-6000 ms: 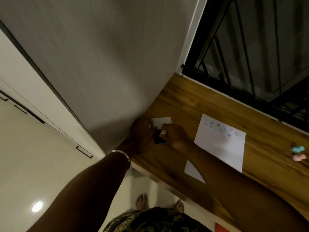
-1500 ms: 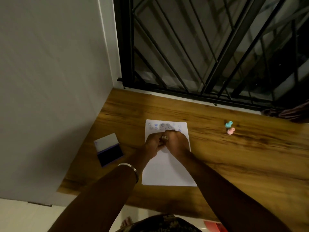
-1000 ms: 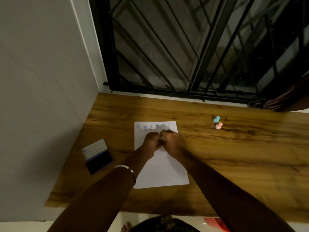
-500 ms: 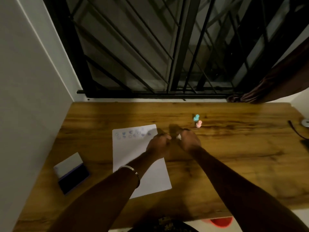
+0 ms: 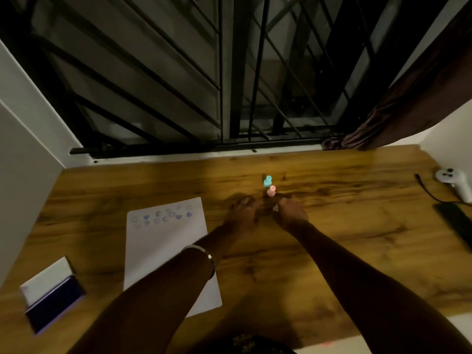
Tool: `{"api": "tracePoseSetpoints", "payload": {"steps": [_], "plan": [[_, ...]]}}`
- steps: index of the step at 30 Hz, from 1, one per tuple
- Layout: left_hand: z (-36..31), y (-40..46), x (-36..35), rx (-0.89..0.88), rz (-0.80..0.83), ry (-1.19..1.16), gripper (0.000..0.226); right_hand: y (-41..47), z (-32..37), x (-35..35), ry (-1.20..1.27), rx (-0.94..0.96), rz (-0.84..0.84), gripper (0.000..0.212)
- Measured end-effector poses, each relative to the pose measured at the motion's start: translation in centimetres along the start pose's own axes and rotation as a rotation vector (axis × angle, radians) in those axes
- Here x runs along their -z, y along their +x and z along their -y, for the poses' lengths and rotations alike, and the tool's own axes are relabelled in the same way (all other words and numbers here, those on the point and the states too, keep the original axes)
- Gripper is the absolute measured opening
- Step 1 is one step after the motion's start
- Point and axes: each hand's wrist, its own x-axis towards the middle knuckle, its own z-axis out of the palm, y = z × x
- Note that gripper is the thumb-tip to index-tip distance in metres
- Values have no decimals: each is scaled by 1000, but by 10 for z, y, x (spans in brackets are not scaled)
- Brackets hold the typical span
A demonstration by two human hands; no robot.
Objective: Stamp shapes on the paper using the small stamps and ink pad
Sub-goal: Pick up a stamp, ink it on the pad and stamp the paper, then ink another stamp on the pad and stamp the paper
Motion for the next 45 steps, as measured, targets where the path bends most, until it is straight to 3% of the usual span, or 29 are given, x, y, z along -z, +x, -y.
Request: {"api": "tracePoseSetpoints", "payload": {"steps": [8,16,20,26,35,39,42,45], "plan": [[-6,16,-5,13,-14,61,56,26,-8,-3,31,128,-64,38],[3,20,-3,89,-65,-1,53,40,-11,-13,74,121,-124,32],[4,19,-3,94,-113,-21,51,42,-13,-18,44,107,-98,38],[6,17,0,123,-119,-88,48,44,-6,-19,200,38,-254,56],[16,16,5,134,-269,-195,35,64,7,-11,101,-66,-204,33],[28,17,8,158,-356,-246,29,62,17,-10,63,134,-262,26],[34,16,9,284,-423,-382,33,56,33,-9,209,247,-265,26],[42,11,18,464,-442,-730,31,45,58,-9,276,283,-259,23]]}}
